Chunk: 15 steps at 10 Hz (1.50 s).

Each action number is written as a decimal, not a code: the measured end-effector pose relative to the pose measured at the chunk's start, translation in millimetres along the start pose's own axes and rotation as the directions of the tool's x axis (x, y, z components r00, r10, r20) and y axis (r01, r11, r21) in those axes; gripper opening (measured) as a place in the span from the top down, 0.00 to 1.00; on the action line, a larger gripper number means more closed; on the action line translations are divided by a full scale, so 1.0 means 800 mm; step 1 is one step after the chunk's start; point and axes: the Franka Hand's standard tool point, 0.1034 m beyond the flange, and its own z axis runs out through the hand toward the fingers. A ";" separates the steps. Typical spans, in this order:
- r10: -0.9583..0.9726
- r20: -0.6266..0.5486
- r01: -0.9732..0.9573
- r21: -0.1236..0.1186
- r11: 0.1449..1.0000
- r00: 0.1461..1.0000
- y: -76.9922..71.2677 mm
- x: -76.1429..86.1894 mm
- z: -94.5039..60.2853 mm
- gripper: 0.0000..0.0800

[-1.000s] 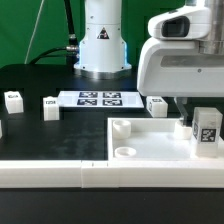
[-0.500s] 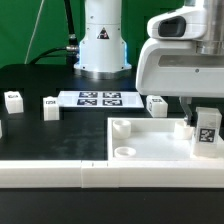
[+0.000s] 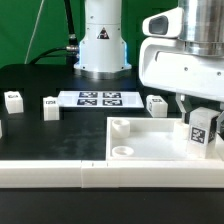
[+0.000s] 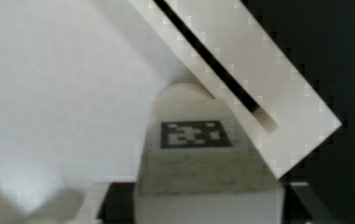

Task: Assemble one leg

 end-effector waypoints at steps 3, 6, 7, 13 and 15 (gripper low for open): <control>0.368 -0.015 -0.368 -0.002 0.930 0.930 0.000 0.000 0.000 0.64; 0.644 -0.016 -0.644 0.003 0.765 0.765 0.000 -0.004 0.000 0.64; 0.693 -0.004 -0.693 0.002 0.721 0.721 0.000 -0.004 0.000 0.64; 0.429 -0.003 -0.429 -0.003 0.903 0.903 -0.006 -0.013 -0.001 0.20; 0.174 -0.009 -0.174 -0.003 0.985 0.985 -0.009 -0.016 0.000 0.19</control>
Offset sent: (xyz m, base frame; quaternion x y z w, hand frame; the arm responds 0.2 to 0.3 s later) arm -0.0035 -0.0181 -0.0012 0.0101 0.0770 0.3389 0.9376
